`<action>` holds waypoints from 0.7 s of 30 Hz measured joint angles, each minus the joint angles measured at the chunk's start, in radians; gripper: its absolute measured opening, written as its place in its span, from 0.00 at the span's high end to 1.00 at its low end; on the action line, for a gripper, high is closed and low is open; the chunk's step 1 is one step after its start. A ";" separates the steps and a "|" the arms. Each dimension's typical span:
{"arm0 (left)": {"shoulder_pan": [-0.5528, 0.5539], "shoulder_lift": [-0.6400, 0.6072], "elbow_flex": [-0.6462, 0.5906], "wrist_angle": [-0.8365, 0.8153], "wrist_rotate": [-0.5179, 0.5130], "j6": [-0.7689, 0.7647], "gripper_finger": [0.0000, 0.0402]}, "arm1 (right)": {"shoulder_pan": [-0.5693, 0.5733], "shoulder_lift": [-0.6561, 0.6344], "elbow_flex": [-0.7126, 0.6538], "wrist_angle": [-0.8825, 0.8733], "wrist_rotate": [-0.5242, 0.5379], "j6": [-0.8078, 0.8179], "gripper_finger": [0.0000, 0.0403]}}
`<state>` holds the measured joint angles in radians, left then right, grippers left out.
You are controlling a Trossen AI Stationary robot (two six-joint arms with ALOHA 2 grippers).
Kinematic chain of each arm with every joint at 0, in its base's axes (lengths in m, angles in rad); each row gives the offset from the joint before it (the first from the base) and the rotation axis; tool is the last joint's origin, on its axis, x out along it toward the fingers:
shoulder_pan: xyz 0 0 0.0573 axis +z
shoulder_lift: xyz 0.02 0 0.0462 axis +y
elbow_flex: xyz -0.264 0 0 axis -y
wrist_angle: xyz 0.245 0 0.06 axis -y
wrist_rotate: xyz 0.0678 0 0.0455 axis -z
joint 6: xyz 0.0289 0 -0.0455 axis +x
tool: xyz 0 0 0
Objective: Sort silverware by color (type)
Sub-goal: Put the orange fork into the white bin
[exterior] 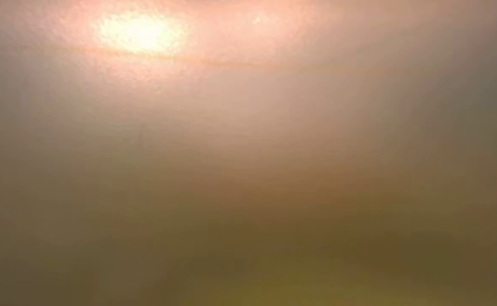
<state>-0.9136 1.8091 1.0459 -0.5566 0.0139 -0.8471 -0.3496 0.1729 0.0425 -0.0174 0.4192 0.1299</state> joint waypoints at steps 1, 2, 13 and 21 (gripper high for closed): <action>0.001 -0.001 0.007 -0.016 -0.005 0.000 0.98 | 0.000 0.000 0.000 0.000 0.000 0.000 0.79; 0.001 -0.001 0.015 -0.035 -0.013 0.000 0.98 | 0.000 0.000 0.000 0.000 0.000 0.000 0.79; 0.015 -0.033 0.127 -0.180 -0.013 0.011 0.99 | 0.000 0.000 0.000 0.000 0.000 0.000 0.79; 0.075 -0.061 0.247 -0.287 -0.207 0.207 0.99 | 0.000 0.000 0.000 0.000 0.000 0.000 0.79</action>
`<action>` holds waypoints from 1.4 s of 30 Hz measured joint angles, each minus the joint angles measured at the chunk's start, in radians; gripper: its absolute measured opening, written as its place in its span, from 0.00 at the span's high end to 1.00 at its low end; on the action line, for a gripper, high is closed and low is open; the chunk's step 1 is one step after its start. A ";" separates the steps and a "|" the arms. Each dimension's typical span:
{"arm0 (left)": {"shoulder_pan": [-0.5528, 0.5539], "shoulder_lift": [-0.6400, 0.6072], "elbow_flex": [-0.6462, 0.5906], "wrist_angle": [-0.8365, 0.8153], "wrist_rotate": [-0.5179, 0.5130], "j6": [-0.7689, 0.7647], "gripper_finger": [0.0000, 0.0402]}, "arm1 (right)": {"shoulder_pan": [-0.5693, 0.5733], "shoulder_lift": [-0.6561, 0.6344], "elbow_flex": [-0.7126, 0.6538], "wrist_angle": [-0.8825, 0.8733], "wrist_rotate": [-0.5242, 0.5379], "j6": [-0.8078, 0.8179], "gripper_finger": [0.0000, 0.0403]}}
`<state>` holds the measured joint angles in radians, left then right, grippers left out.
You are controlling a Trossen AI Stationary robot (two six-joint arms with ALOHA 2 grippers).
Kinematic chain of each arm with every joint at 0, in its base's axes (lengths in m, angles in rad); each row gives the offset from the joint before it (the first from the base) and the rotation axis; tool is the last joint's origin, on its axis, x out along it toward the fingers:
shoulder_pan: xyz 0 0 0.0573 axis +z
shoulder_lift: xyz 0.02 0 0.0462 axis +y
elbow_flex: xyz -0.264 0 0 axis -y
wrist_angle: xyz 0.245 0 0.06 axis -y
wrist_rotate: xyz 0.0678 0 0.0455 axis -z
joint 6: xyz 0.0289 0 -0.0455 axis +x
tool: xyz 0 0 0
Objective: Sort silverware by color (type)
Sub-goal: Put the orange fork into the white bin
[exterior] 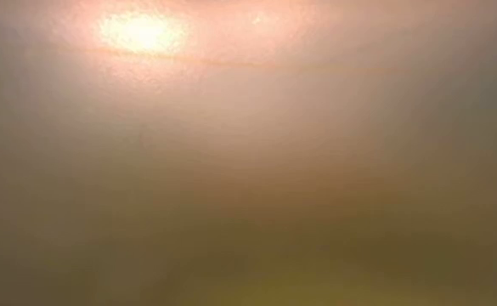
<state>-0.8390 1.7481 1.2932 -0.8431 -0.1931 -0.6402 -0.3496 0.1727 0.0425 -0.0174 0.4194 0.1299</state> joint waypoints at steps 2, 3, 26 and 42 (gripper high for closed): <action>0.018 -0.001 0.037 -0.049 -0.060 0.040 0.99 | 0.000 0.000 0.000 0.000 0.000 0.000 0.79; 0.028 -0.001 0.053 -0.074 -0.092 0.058 0.99 | 0.000 0.000 0.000 0.000 0.000 0.000 0.79; 0.447 -0.037 0.168 -0.168 -0.697 0.539 1.00 | 0.000 0.000 0.000 0.000 0.000 0.000 0.79; 0.819 0.067 0.166 0.128 -0.788 0.847 1.00 | 0.000 0.000 0.000 0.000 0.000 0.000 0.79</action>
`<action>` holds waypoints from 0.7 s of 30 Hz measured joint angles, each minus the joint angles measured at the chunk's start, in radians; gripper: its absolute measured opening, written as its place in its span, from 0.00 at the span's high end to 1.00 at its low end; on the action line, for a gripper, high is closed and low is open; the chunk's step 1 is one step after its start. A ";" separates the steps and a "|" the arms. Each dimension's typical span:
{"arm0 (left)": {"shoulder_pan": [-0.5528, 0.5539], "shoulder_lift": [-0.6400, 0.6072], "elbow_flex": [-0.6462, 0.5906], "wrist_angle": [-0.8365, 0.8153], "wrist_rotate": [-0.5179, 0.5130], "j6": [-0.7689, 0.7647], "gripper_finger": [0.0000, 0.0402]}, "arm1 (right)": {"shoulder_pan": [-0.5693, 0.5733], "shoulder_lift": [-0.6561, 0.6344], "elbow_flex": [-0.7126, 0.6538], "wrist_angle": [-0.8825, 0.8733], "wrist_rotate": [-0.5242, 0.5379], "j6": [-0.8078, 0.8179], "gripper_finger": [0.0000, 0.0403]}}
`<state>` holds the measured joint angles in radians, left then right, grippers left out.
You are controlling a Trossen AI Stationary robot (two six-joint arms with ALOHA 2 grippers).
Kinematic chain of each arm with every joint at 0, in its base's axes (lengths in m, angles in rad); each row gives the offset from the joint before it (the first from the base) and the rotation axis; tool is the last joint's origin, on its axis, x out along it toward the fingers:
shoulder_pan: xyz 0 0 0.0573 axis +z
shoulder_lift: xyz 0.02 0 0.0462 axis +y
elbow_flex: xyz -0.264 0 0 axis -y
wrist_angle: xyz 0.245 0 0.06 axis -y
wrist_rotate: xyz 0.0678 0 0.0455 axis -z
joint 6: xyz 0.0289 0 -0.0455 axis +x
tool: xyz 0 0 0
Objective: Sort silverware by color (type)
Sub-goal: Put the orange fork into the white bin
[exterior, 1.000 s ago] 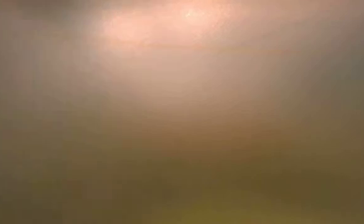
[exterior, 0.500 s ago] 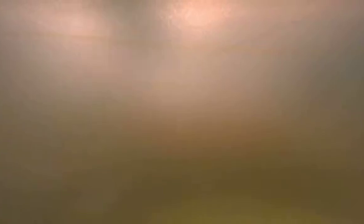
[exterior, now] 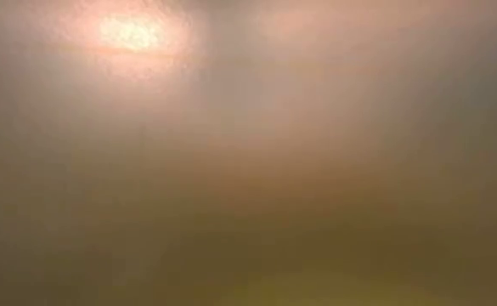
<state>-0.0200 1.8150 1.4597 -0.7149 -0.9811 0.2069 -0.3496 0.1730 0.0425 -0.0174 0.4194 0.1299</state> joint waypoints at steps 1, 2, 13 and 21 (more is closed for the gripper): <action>0.009 0.014 0.000 0.043 0.025 0.036 1.00 | 0.000 0.000 0.000 0.000 0.000 0.000 0.79; 0.015 0.032 0.000 0.079 0.048 0.062 1.00 | 0.000 0.000 0.000 0.000 0.000 0.000 0.79; 0.085 0.174 0.032 0.238 0.104 0.126 1.00 | 0.000 0.000 0.000 0.000 0.000 0.000 0.79; 0.096 0.252 0.143 0.195 0.101 0.124 1.00 | 0.000 0.000 0.000 0.000 0.000 0.000 0.79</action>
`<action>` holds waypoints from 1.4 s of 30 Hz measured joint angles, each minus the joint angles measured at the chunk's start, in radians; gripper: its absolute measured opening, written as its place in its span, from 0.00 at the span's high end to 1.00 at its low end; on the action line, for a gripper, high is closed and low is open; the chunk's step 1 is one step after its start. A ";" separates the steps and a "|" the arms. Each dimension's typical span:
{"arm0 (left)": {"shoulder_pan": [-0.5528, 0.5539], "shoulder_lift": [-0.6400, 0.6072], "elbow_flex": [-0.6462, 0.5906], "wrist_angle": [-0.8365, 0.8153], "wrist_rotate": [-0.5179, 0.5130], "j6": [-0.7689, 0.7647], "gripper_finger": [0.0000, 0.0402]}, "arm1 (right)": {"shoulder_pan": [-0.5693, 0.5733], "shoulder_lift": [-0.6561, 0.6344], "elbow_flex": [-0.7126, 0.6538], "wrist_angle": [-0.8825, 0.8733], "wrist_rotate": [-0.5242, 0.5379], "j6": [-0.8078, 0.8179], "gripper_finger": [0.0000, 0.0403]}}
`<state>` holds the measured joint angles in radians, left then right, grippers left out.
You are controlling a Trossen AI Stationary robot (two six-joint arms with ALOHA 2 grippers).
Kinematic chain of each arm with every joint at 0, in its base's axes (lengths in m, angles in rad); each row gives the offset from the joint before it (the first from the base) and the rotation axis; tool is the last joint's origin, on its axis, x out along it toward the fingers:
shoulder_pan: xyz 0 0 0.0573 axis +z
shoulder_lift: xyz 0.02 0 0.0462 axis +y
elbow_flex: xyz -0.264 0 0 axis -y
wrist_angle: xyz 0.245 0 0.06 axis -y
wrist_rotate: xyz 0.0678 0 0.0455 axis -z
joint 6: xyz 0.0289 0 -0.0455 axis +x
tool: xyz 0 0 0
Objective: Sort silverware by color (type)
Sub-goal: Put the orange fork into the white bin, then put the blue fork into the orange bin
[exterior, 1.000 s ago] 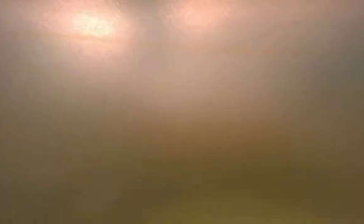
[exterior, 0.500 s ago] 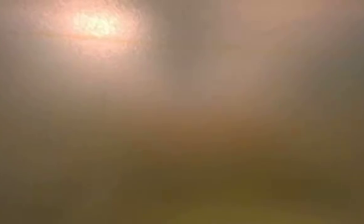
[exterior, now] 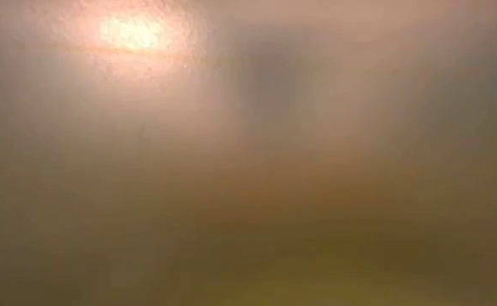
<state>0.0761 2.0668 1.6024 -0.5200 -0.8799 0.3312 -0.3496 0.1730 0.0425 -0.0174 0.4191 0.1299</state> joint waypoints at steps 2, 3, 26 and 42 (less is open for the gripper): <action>0.001 0.008 0.020 -0.042 0.000 -0.015 1.00 | 0.000 0.000 0.000 0.000 0.000 0.000 0.79; 0.001 0.010 0.024 -0.058 -0.001 -0.030 1.00 | 0.000 0.000 0.000 0.000 0.000 0.000 0.79; 0.000 0.010 0.021 -0.094 0.033 -0.132 0.76 | 0.000 0.000 0.000 0.000 0.000 0.000 0.79; -0.218 -0.124 0.018 -0.196 0.028 -0.338 0.63 | 0.000 0.000 0.000 0.000 0.000 0.000 0.79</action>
<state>-0.1419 1.9426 1.6207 -0.7155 -0.8522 -0.0068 -0.3496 0.1730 0.0425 -0.0174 0.4191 0.1299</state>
